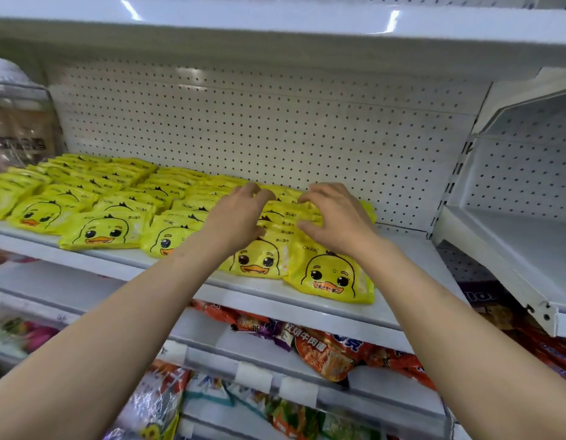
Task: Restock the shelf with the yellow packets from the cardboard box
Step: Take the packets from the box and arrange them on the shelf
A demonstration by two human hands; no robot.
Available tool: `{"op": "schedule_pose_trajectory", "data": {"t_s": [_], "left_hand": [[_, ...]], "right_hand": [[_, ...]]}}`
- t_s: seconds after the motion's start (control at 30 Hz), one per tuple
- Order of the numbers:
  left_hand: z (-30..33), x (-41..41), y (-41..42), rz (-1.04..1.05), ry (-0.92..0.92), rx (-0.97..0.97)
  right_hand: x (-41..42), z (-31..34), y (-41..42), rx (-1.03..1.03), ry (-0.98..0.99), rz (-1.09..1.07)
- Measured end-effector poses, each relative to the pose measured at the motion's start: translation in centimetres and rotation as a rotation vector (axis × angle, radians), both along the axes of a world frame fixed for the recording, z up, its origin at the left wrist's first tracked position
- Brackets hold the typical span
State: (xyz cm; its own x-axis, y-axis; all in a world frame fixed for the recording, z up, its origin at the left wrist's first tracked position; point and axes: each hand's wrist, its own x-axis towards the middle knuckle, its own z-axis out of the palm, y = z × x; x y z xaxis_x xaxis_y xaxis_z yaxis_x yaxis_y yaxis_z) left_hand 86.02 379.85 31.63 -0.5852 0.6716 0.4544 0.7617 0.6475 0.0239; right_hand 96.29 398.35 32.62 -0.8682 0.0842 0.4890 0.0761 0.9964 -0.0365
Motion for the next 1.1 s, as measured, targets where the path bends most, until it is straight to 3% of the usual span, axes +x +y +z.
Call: {"op": "schedule_pose_trajectory", "data": {"t_s": [0.4, 0.8, 1.1], "left_hand": [[-0.1, -4.0, -22.2, 0.395, 0.079, 0.172], [-2.0, -11.7, -51.4, 0.64, 0.085, 0.002], [-5.8, -16.1, -69.9, 0.882, -0.046, -0.043]], "right_hand": [[-11.2, -0.2, -19.6, -0.044, 0.004, 0.393], [-24.6, -3.5, -49.8, -0.107, -0.064, 0.566], [-33.3, -6.5, -69.1, -0.085, -0.224, 0.782]]}}
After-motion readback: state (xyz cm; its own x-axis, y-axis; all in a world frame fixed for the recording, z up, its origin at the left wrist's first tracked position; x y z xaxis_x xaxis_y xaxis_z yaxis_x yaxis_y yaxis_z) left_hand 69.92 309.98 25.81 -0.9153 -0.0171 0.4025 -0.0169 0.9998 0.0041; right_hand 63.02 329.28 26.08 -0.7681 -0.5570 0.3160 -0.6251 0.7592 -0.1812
